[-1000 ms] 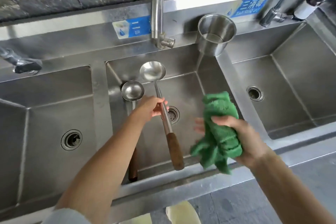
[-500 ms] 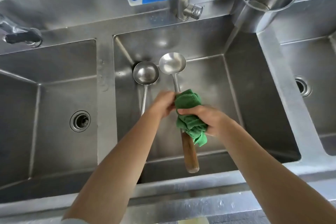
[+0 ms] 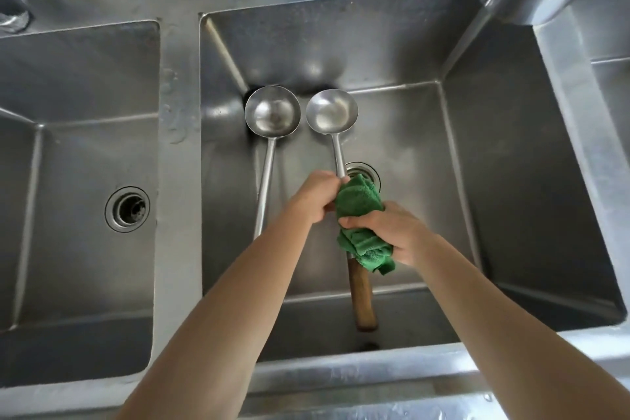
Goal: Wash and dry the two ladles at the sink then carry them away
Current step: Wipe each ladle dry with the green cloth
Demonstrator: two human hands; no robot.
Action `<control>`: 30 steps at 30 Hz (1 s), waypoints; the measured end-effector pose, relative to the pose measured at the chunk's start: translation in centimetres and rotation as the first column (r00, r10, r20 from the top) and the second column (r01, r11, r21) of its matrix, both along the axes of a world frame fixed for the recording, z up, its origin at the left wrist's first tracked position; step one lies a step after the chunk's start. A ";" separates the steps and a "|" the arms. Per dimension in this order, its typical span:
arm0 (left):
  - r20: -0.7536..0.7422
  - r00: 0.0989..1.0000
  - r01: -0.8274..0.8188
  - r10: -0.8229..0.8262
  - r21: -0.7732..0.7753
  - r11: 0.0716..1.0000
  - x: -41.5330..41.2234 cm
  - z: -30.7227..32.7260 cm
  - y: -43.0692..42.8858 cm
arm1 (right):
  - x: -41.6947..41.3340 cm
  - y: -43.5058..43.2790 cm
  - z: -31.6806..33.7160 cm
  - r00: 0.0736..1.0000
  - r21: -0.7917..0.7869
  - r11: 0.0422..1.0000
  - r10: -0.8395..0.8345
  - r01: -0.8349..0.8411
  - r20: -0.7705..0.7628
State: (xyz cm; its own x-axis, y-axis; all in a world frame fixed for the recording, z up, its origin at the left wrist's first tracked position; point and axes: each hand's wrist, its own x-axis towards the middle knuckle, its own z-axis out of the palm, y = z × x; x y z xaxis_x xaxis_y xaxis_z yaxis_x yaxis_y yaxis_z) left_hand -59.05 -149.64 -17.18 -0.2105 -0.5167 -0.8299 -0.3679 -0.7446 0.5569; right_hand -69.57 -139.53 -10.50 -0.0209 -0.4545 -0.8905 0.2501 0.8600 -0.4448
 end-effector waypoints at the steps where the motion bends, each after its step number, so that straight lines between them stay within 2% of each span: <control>1: -0.003 1.000 0.020 -0.020 0.002 1.000 -0.1 0.0 0.1 | -0.2 0.1 -0.3 1.000 0.000 1.000 0.007 -0.007 -0.011; 8: -0.024 0.998 0.057 -0.058 -0.015 0.998 -0.6 -1.3 0.3 | -1.4 0.6 -2.1 0.998 -0.008 0.998 0.060 -0.060 -0.021; 10: 0.004 0.996 0.089 -0.089 -0.028 0.996 -0.4 -1.5 0.3 | -1.3 0.7 -2.4 0.998 -0.017 0.998 0.055 -0.056 -0.021; 12: 0.117 0.975 0.202 -0.188 -0.125 0.971 0.1 -1.7 0.0 | -1.2 0.8 -2.6 0.998 -0.022 0.998 0.052 -0.053 -0.026; 14: 0.358 0.890 0.397 -0.282 -0.306 0.865 0.9 -1.8 -0.6 | -1.2 0.8 -2.8 0.999 -0.016 0.999 0.045 -0.046 -0.029; 15: 0.456 0.847 0.469 -0.274 -0.397 0.789 1.4 -1.8 -1.0 | -1.2 0.8 -2.9 0.999 -0.014 0.999 0.040 -0.040 -0.031; 17: 0.526 0.823 0.507 -0.216 -0.505 0.699 2.7 -1.5 -2.1 | -1.4 0.8 -3.0 0.999 -0.011 1.000 0.027 -0.028 -0.026; 19: 0.661 0.723 0.619 -0.199 -0.492 0.613 4.4 -1.1 -2.9 | -1.5 0.9 -3.1 1.000 -0.010 1.000 0.018 -0.018 -0.013; 21: 0.834 0.530 0.780 -0.151 -0.410 0.472 5.9 -0.9 -3.4 | -1.5 1.0 -3.1 1.000 -0.014 1.000 0.010 -0.010 -0.001; 22: 0.875 0.467 0.816 -0.127 -0.372 0.442 6.6 -1.0 -3.6 | -1.6 0.9 -3.2 1.000 -0.013 1.000 0.006 -0.006 0.002; 23: 0.869 0.477 0.785 -0.128 -0.357 0.507 7.2 -1.0 -3.8 | -1.6 0.9 -3.3 1.000 -0.011 1.000 0.003 -0.003 0.005; 24: 0.846 0.512 0.715 -0.147 -0.325 0.619 7.6 -1.3 -4.1 | -1.6 0.9 -3.3 1.000 -0.007 1.000 -0.003 0.003 0.010; 26: 0.687 0.711 0.418 -0.153 -0.238 0.877 8.1 -1.6 -5.0 | -1.6 0.9 -3.4 1.000 0.000 1.000 -0.020 0.020 0.022; 27: 0.583 0.806 0.256 -0.099 -0.193 0.947 8.2 -1.8 -5.1 | -1.7 0.9 -3.4 0.999 0.004 1.000 -0.023 0.023 0.026; 28: 0.489 0.872 0.123 -0.027 -0.165 0.978 8.3 -1.8 -5.2 | -1.7 0.9 -3.3 0.999 0.004 1.000 -0.021 0.021 0.031; 30: 0.426 0.901 0.002 0.084 -0.198 0.980 8.5 -2.2 -5.1 | -1.7 1.0 -3.3 0.999 0.002 1.000 -0.021 0.021 0.035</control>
